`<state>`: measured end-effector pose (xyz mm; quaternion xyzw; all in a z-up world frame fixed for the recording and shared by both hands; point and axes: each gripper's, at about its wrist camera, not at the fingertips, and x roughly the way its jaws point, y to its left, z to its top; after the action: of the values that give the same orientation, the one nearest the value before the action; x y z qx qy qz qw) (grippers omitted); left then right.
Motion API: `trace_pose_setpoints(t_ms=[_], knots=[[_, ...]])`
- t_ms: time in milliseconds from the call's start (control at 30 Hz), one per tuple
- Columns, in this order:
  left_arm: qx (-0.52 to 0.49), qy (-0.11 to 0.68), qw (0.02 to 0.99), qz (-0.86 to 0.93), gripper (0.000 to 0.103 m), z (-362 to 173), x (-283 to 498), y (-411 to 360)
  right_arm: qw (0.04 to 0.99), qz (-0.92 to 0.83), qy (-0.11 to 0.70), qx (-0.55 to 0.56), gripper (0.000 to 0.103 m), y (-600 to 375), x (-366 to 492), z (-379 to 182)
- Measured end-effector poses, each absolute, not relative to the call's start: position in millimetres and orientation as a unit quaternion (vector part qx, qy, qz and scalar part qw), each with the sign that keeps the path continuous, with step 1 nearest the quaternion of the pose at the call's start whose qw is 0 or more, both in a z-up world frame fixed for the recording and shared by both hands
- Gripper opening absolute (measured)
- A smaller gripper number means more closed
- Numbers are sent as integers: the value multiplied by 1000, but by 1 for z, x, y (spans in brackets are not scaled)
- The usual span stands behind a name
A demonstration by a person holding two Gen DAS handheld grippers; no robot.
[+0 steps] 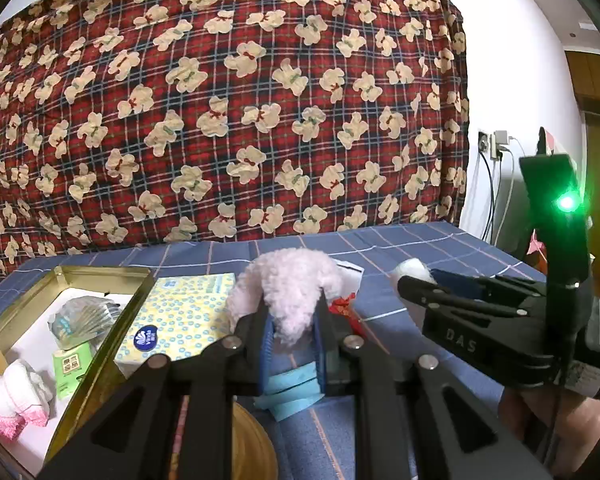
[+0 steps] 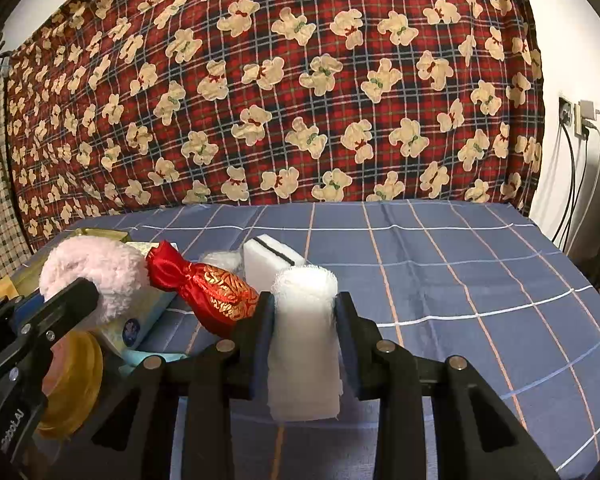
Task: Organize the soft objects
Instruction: 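Carry the fluffy puff and white rolled cloth over the gold tray with both tools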
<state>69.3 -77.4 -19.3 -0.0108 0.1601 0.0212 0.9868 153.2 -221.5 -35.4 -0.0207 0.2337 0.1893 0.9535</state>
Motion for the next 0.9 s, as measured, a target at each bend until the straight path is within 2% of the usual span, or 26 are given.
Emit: trace_pose_setpoints(t_ms=[900], knots=[[-12,141,989,36,15,-15,61,-74,969,192,150,-27,34,-226,123,-23]])
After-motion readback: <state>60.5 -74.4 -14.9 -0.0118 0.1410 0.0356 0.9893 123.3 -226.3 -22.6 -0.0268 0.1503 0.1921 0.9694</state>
